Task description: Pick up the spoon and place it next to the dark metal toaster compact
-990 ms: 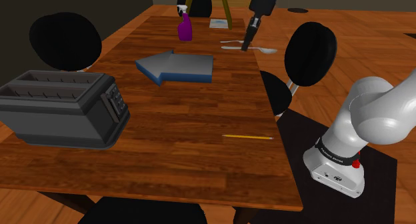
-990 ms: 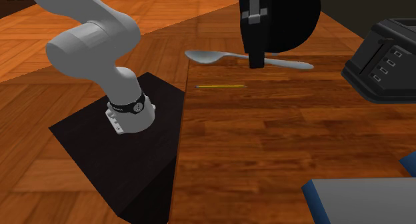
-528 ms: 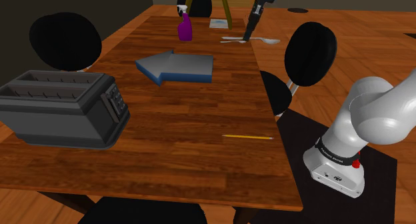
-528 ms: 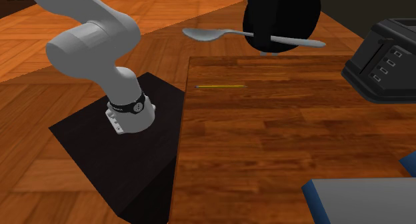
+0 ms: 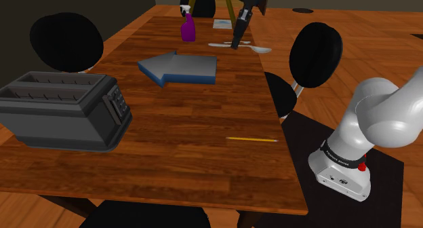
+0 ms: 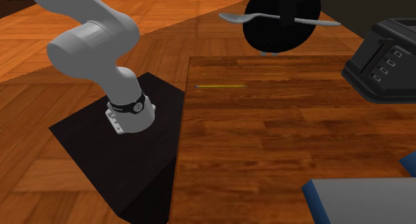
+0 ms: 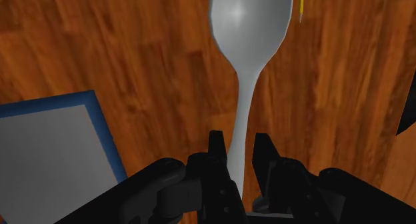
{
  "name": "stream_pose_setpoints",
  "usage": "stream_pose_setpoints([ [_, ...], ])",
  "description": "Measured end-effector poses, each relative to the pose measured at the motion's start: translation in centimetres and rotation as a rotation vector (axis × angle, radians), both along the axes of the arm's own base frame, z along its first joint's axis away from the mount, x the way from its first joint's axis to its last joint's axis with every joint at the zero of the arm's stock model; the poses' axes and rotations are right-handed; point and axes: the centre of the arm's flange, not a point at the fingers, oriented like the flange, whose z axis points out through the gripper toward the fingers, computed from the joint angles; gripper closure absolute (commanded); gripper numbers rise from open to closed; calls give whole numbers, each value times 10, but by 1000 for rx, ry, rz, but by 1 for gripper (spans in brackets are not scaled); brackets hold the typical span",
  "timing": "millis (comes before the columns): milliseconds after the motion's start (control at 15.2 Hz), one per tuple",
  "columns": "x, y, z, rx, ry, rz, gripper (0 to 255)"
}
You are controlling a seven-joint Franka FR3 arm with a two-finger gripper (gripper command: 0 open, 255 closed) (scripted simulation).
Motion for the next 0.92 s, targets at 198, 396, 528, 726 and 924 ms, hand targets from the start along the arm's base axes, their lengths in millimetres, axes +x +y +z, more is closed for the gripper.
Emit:
stream_pose_setpoints([
  [198,-1,40,2,0,-1,0,255],
  [396,1,80,3,0,0,0,255],
  [528,3,108,3,0,0,0,255],
  [726,4,147,0,0,0,0,255],
  [924,5,186,-2,-1,0,1,255],
])
